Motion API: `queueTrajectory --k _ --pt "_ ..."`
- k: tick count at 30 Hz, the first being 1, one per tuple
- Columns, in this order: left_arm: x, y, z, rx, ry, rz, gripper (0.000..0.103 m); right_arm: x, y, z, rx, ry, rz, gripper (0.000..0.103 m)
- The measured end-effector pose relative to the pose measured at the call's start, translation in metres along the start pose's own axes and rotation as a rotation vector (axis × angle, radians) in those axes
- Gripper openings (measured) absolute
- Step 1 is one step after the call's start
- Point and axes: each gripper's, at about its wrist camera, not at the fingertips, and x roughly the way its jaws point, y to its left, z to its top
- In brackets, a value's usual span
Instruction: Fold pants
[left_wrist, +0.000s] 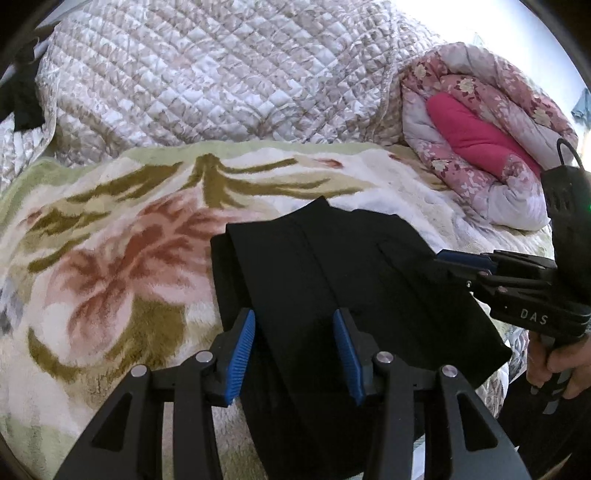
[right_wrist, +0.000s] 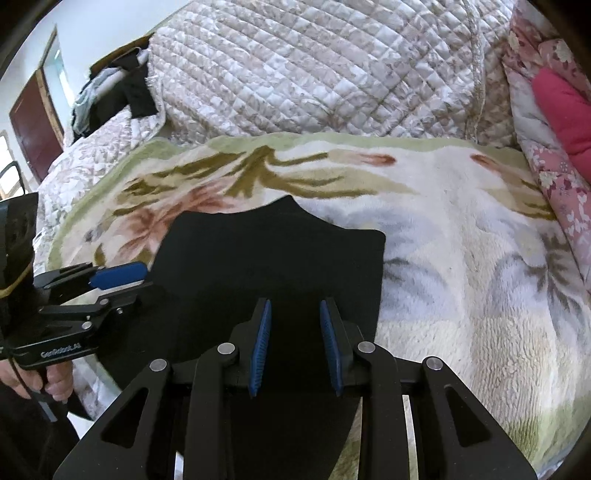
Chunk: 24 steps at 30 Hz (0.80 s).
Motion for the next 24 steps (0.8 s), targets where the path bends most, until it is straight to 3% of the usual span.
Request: queueTrajectory --k 4,9,14,20,24 --pt "-0.012 -0.007 0.0 0.024 -0.029 0.007 0.047 -0.013 0.013 -0.004 -0.044 -0.037 0.032 0.028" --pt "-0.019 -0.015 -0.015 0.047 -0.021 0.005 0.047 -0.013 0.036 -0.023 -0.118 -0.015 0.058 0.028" --pt "-0.015 -0.022 -0.028 0.102 -0.011 0.047 0.048 -0.001 0.053 -0.037 -0.24 0.031 0.007 0.028" --pt "-0.015 -0.02 -0.026 0.086 -0.012 0.057 0.051 -0.005 0.041 -0.03 -0.182 0.006 -0.001 0.028" --pt "-0.012 -0.012 -0.02 0.064 -0.011 0.067 0.051 -0.009 0.017 -0.02 -0.063 -0.025 -0.042 0.028"
